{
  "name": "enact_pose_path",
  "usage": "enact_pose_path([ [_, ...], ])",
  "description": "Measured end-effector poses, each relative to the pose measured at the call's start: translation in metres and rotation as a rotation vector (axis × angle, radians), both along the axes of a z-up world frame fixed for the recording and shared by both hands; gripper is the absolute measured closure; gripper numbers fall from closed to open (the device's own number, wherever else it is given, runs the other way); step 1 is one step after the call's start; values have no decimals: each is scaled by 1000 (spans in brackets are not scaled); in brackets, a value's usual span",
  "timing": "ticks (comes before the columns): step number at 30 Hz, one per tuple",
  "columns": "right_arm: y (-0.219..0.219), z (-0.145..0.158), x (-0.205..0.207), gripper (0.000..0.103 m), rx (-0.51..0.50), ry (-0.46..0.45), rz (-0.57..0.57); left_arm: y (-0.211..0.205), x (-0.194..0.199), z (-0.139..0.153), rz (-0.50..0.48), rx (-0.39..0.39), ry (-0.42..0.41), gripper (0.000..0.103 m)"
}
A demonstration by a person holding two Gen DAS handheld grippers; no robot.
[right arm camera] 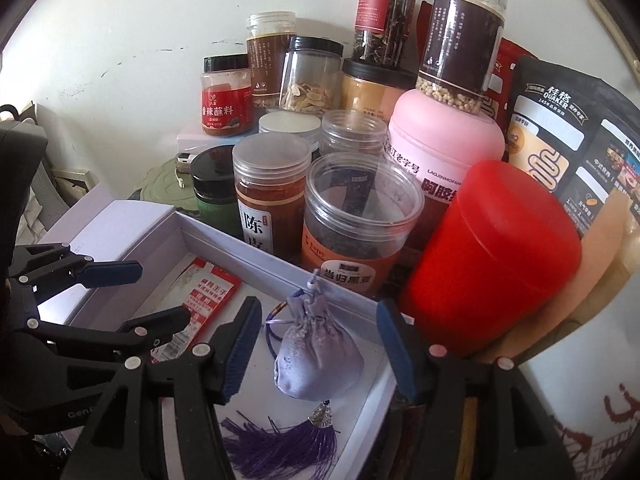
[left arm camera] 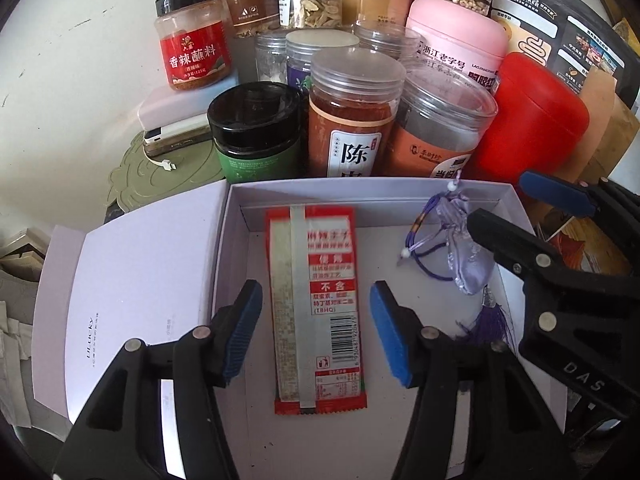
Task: Organize objects
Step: 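Lower the packet into the white box and open left gripper while right gripper releases the pouch inside, then withdraw both grippers from the white box back over the table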
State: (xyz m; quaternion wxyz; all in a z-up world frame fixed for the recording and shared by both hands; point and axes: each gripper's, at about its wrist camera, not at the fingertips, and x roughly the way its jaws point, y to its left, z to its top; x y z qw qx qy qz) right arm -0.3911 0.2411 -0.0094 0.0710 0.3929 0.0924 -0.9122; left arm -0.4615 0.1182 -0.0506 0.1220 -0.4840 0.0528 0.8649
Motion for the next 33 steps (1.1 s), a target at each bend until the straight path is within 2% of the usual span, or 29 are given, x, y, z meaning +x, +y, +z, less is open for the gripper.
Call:
enact_pose_path([
  [4,-3,6,5,43,18,16,5,0,5,9,6,-25,33,43],
  [14,-3,27,18,43,34,36,1,-6,23,34,23,-53,72,43],
  [33,-9,92,85,43,24,111,36,-17,99,123,38,-72,187,43],
])
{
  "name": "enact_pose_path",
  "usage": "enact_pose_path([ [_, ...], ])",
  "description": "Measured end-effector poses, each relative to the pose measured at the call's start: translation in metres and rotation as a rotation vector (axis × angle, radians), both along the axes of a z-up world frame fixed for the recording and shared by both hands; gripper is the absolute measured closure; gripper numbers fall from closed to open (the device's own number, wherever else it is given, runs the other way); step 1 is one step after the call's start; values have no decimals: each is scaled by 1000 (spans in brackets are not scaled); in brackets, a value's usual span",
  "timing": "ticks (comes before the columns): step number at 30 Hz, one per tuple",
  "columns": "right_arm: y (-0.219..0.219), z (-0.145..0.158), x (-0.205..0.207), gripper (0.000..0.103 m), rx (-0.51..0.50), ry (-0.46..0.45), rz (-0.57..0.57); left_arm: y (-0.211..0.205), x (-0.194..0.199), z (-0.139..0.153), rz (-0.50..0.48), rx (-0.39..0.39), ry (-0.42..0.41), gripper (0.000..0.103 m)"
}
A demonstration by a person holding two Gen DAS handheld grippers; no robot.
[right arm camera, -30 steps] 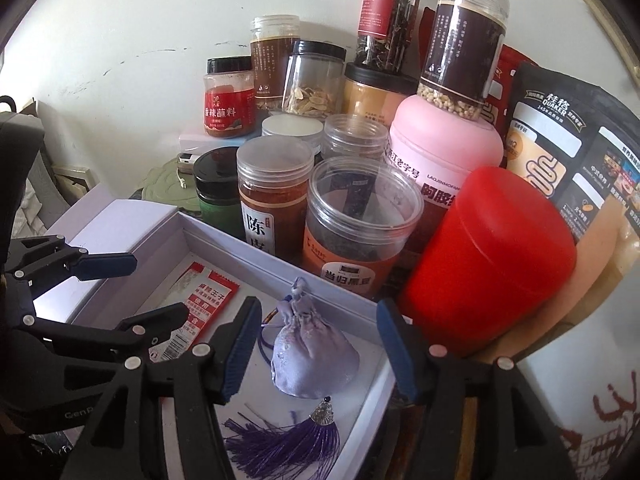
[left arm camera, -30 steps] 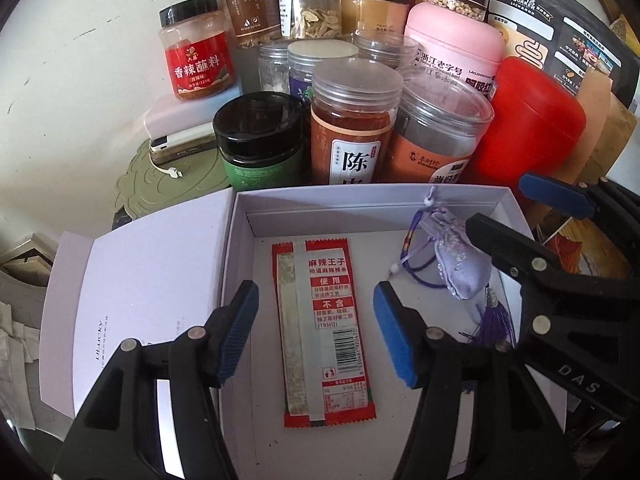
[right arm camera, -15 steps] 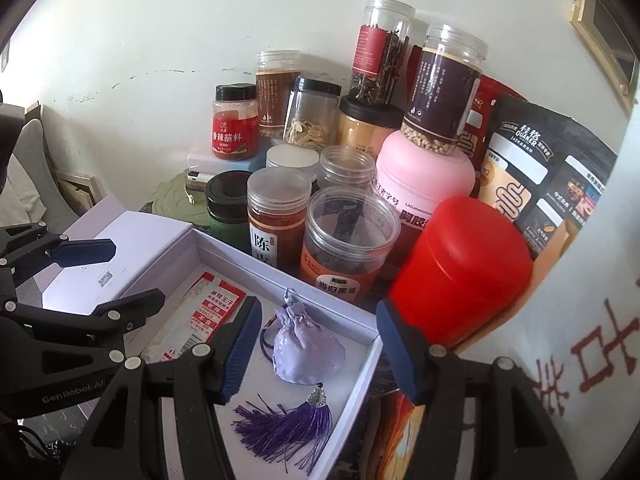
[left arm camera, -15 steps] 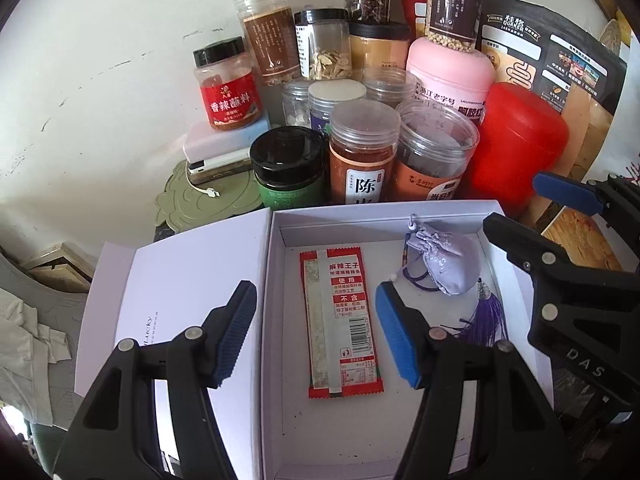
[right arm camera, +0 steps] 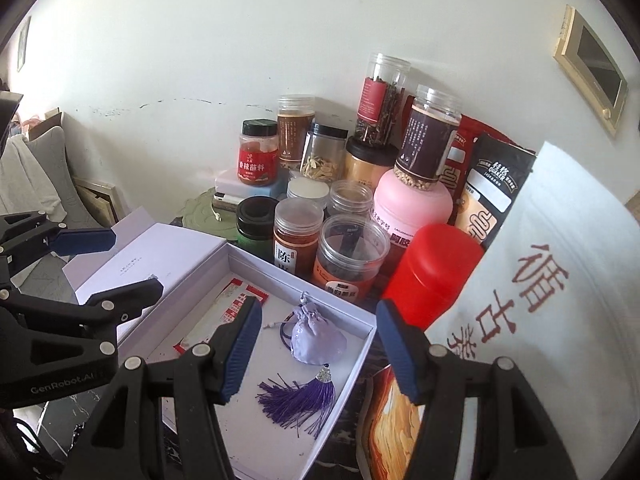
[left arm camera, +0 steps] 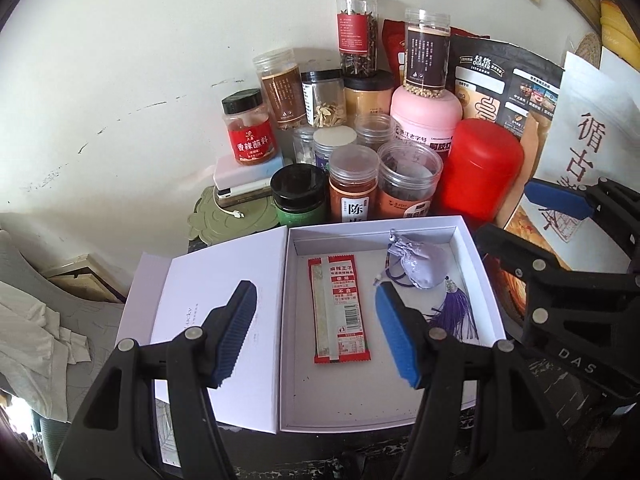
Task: Organize objects
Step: 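Withdraw both grippers from the white box back over the table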
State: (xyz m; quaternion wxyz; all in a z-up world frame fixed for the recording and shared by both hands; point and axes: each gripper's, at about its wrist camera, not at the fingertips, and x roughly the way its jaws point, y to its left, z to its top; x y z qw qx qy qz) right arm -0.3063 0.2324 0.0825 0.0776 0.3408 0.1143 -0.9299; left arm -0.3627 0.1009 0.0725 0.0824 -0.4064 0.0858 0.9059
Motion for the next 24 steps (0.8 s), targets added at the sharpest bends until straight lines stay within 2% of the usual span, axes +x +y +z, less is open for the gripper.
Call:
enact_pose_path([
  [14,-6,40,73,43,-10,49,27,-10,81,54,16,-16,73,43],
  [24,0,51,117,43,-11,61,33,-11,137,77,20,-30,101,43],
])
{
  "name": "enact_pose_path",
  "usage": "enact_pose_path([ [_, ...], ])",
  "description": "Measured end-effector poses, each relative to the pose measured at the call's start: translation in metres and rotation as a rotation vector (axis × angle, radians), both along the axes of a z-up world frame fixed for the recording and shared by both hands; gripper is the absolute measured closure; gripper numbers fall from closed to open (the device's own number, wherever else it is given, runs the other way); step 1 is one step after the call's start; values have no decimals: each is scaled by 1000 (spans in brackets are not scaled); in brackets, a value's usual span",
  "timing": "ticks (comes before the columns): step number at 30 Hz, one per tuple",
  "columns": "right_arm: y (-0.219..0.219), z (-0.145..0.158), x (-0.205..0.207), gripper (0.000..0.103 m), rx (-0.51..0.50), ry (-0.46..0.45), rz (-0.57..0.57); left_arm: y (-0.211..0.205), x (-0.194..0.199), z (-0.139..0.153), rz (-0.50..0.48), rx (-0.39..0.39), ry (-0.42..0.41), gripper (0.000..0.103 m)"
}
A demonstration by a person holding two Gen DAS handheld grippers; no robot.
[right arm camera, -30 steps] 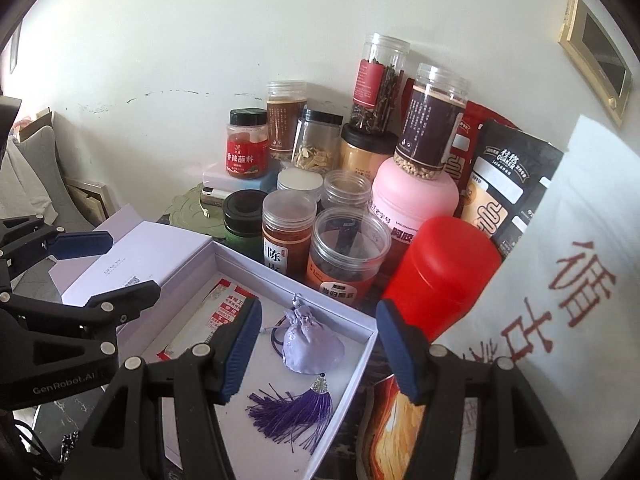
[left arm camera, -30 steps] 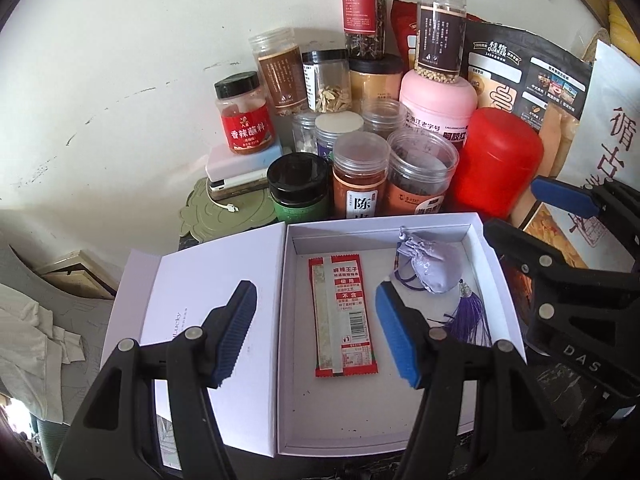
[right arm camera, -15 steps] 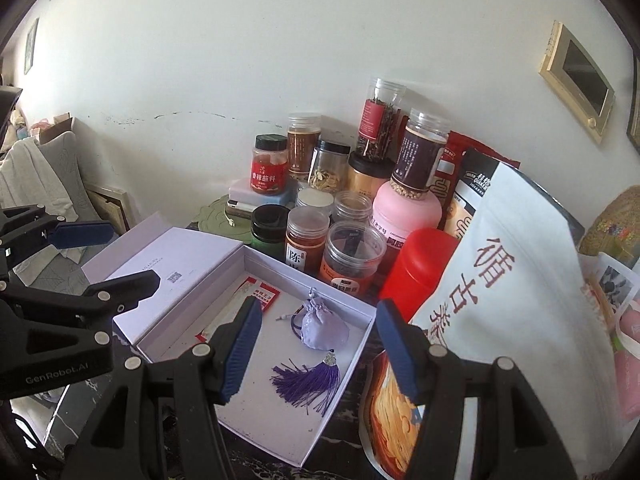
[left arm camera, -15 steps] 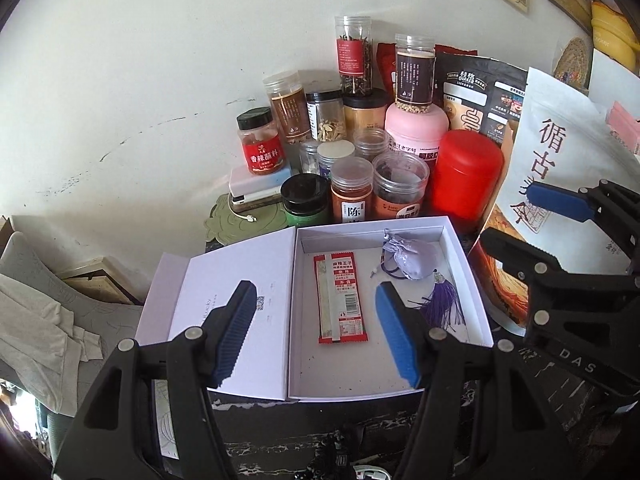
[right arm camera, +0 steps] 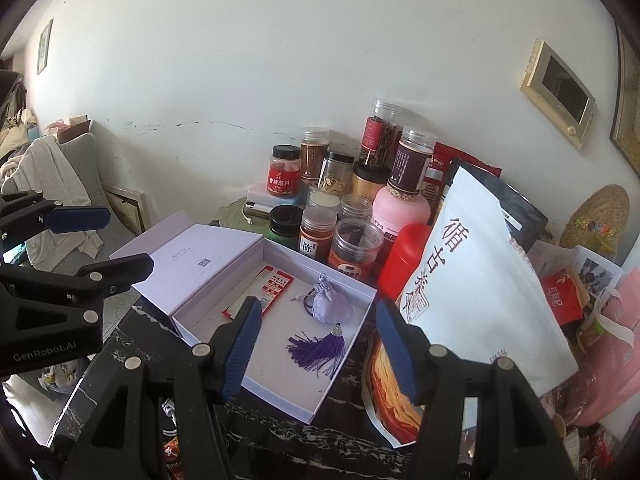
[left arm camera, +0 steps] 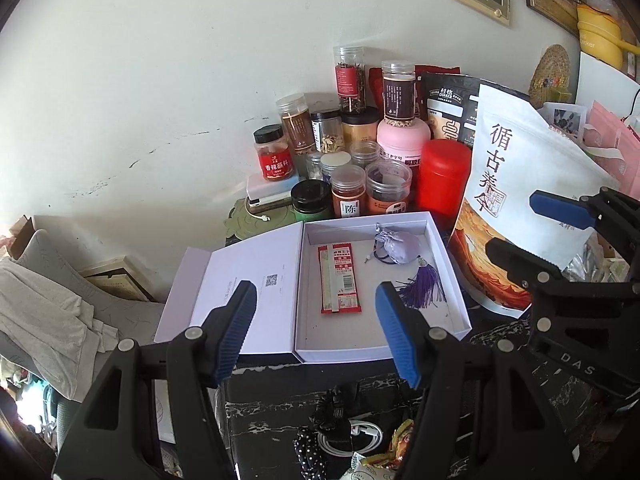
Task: Organize objects
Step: 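Withdraw both grippers from the white box back over the table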
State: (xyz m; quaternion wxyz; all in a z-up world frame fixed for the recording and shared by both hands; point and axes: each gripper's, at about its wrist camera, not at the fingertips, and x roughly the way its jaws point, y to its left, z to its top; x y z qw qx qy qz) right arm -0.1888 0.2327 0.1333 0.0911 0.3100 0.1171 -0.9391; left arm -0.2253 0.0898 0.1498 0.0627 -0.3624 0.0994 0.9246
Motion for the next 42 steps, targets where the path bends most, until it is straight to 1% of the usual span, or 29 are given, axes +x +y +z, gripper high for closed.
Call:
enact_pose_path([
  [4,2,-1,18,43,1,-1,4,1,20,2,0,-1,2,43],
  [9,4,-12,37,43,5,-16,8,1,44,-3,3,0,-7,43],
  [24,10,-55,84,43,21,-96,33,1,107,-41,18,5,-50,43],
  [27,10,-63,93,43,21,-109,38,0,120,-47,11,25,-59,43],
  [34,10,-85,115,43,-2,-150,54,-5,152,-59,14,52,-77,43],
  [37,10,-92,123,43,-12,-163,62,-7,166,-66,29,56,-81,39],
  [40,10,-99,131,42,-38,-183,82,-10,177,-73,39,57,-86,38],
  [42,9,-103,135,40,-44,-189,99,-12,184,-79,45,59,-94,36],
])
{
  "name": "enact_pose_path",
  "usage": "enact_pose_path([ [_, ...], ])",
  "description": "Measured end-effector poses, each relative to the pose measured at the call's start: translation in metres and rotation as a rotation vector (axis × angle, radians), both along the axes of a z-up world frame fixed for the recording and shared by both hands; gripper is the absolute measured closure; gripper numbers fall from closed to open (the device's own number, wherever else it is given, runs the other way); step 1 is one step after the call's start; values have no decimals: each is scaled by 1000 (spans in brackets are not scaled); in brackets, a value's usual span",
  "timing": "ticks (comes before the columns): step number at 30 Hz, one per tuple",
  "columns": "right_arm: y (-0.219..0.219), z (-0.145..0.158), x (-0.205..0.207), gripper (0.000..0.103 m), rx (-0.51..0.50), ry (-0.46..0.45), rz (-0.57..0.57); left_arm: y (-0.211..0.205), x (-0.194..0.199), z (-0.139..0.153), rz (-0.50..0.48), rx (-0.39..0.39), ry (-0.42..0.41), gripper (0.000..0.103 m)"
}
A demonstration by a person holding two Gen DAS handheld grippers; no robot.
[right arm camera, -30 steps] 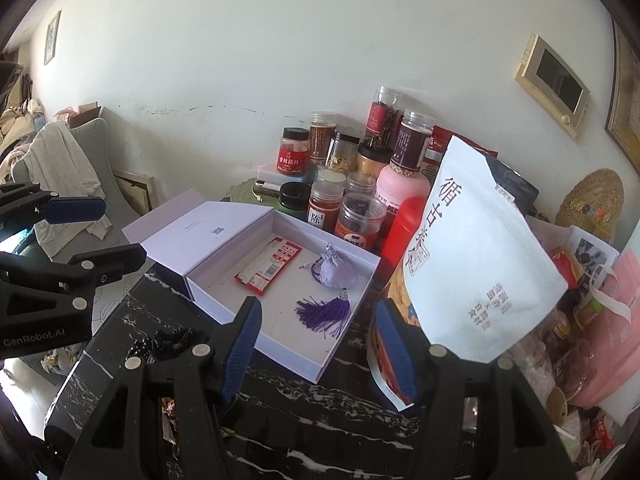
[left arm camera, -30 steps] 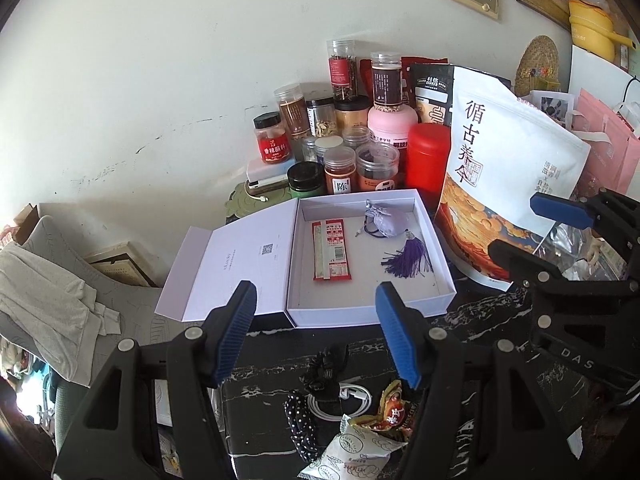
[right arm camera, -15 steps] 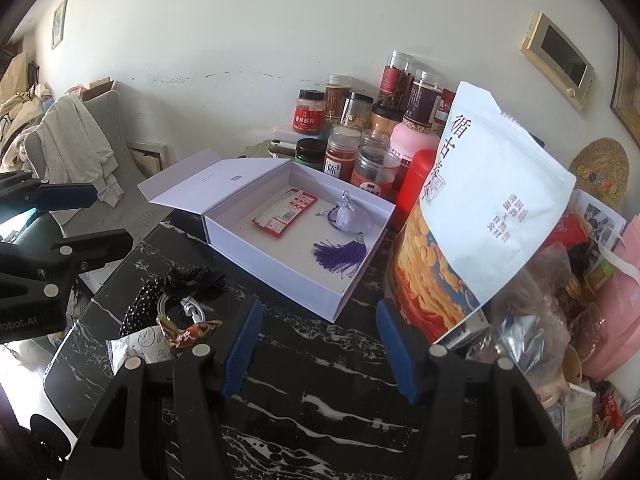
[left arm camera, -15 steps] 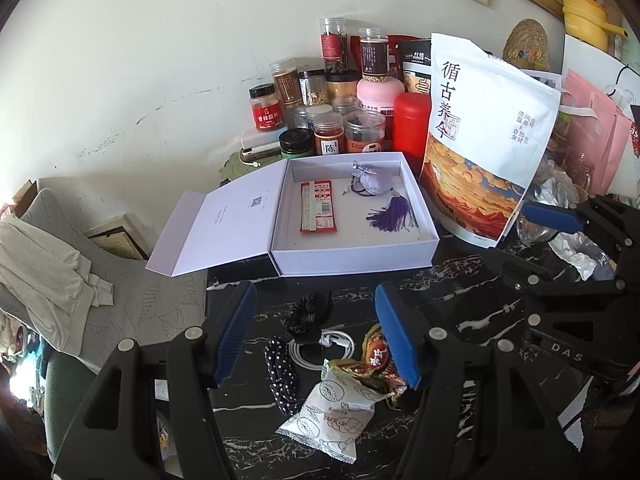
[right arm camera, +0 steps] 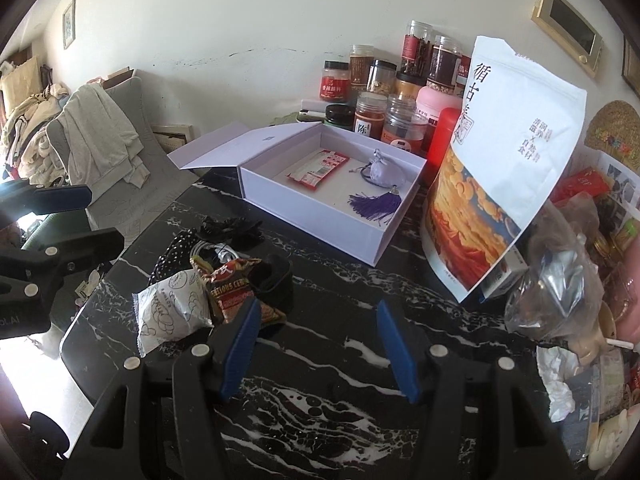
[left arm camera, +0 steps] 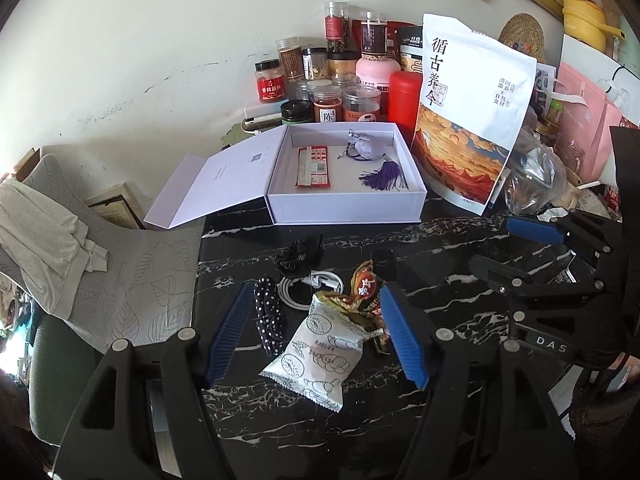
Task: Organize objects
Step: 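Withdraw both grippers from the white box back over the table, then move left gripper onto the white printed snack packet while right gripper approaches the red snack bag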
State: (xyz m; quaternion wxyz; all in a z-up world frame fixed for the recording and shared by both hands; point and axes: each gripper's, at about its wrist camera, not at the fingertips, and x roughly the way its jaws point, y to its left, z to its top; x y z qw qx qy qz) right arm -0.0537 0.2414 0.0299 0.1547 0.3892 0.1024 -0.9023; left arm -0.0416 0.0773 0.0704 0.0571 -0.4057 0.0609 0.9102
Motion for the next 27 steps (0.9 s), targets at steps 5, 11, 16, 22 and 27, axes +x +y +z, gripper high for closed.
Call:
enact_pose_path([
  [5,-7,-12,10,37,-11,-12,46,-5,11,-21,7,3,-34,34],
  [11,-12,-32,10,37,-21,-58,89,-11,14,-49,3,11,-76,34],
  [16,-15,-48,7,36,-38,-81,122,-15,14,-75,-28,39,-105,34],
  [22,-21,-67,-4,36,-47,-115,149,-14,4,-104,-56,40,-154,34],
  [27,-27,-74,-15,36,-76,-136,172,-18,-6,-118,-69,59,-180,34],
])
